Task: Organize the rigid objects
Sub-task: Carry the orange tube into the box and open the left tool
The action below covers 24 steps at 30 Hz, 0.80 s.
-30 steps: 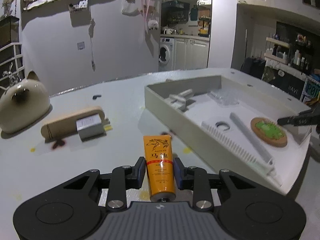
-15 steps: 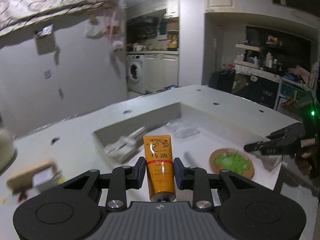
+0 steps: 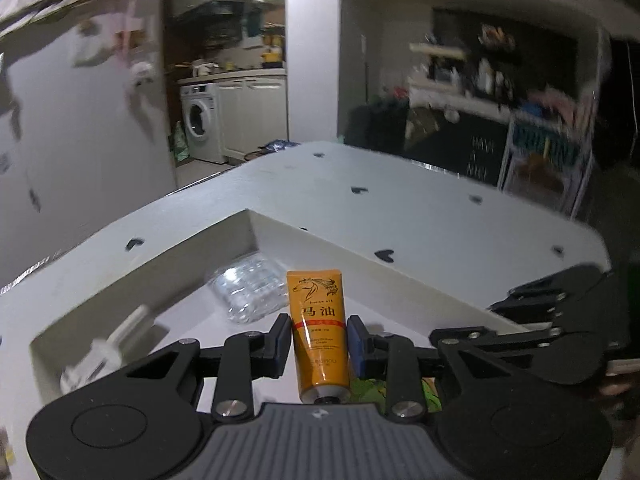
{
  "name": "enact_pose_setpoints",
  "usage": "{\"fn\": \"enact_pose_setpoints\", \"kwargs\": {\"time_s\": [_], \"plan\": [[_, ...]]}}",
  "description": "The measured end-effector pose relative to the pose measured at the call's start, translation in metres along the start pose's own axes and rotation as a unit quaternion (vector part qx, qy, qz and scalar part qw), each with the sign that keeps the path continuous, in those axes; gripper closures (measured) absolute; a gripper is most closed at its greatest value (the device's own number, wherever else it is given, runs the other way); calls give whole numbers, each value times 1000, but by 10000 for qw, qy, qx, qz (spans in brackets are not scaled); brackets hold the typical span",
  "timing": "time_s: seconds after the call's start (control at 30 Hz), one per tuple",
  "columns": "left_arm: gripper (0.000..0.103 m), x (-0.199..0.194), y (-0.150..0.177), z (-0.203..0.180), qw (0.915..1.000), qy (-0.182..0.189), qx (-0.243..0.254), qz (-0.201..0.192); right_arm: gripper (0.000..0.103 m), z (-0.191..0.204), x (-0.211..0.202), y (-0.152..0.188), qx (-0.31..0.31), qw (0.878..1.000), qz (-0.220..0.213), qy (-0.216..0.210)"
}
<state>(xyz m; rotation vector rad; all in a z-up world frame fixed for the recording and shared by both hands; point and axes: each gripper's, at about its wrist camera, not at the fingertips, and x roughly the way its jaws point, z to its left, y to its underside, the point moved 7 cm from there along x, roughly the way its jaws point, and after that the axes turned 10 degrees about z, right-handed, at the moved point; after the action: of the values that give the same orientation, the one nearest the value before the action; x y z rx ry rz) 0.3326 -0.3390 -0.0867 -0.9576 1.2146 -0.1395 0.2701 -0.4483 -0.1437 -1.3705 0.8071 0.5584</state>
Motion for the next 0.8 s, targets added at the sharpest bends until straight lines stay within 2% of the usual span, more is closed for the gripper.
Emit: {"fn": "enact_pose_setpoints", "kwargs": {"time_s": [0.2,0.43,0.57,0.73,0.8], "plan": [[71,41,-6,1,9987,-24,321,405,91,-1,-1,0,-15,10000,-3,-43],[71,64,0,0,9931,-17,957,679,91,-1,-1,2,-41,10000,-57,-66],[70,64,0,4,9937,-71,906,655,92,-2,-1,2,-55,9999,-82,-104],[43,61,2,8,9945,-170,808,638,92,-2,-1,3,-53,9999,-98,-107],[36,58,4,9,9950,-174,750,630,92,-2,-1,3,-50,9999,-95,-108]]}}
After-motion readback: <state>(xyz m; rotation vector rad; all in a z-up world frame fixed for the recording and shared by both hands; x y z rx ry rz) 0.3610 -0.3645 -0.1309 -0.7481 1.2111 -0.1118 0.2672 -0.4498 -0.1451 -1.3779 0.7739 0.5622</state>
